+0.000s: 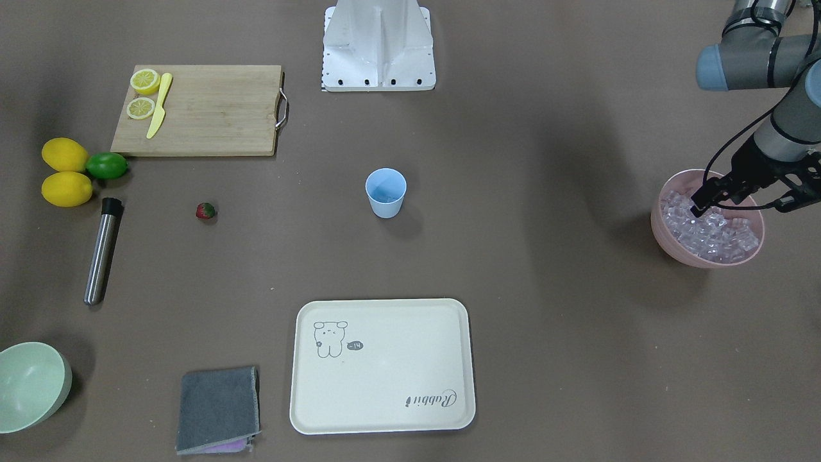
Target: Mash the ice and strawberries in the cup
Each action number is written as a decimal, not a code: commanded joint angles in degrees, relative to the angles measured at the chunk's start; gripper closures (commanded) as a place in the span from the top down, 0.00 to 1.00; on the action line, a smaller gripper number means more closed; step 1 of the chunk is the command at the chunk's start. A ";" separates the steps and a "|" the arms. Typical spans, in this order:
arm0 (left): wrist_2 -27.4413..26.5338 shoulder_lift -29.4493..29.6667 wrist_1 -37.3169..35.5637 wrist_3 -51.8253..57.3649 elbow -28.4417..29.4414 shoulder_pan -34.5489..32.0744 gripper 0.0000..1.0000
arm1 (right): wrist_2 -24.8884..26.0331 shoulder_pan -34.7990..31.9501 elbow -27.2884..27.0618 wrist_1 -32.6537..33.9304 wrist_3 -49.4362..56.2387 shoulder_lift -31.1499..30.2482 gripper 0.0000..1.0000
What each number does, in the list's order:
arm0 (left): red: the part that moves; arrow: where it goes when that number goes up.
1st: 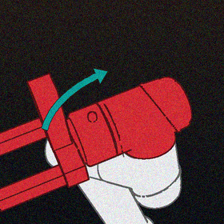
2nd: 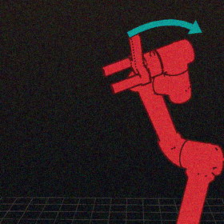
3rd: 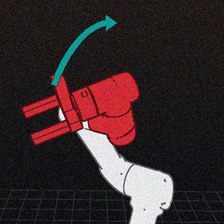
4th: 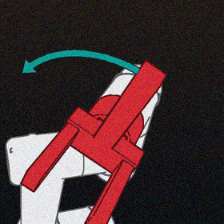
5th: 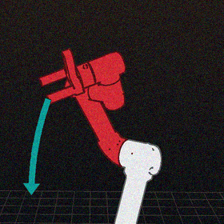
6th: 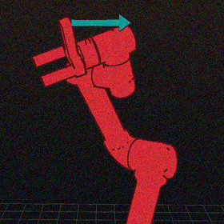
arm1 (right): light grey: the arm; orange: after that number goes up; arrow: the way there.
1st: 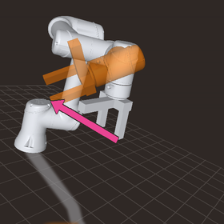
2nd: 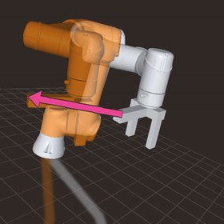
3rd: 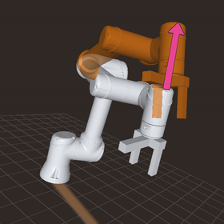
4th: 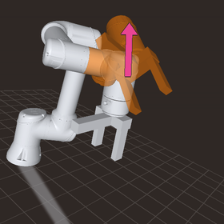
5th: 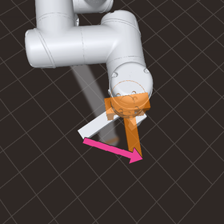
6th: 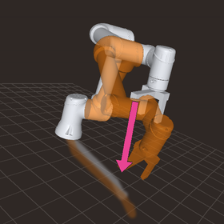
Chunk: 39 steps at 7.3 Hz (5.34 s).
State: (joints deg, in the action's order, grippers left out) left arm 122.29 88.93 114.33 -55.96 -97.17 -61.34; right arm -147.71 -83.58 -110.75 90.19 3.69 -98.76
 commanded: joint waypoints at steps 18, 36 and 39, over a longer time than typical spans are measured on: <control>2.32 1.07 2.48 -0.37 1.38 -1.06 0.00 | -0.03 -0.09 -1.31 0.07 0.00 -1.26 1.00; -3.96 29.78 -12.37 -12.57 -8.05 24.58 0.00 | -0.03 0.18 -1.13 0.07 -0.09 -0.55 1.00; -4.17 37.87 -12.38 -15.74 -1.64 26.44 0.00 | -0.12 0.26 -1.13 0.07 -0.09 -0.64 1.00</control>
State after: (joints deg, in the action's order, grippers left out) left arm 118.34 123.24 101.93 -69.84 -101.91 -35.72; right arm -147.80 -83.38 -111.88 90.26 3.60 -99.34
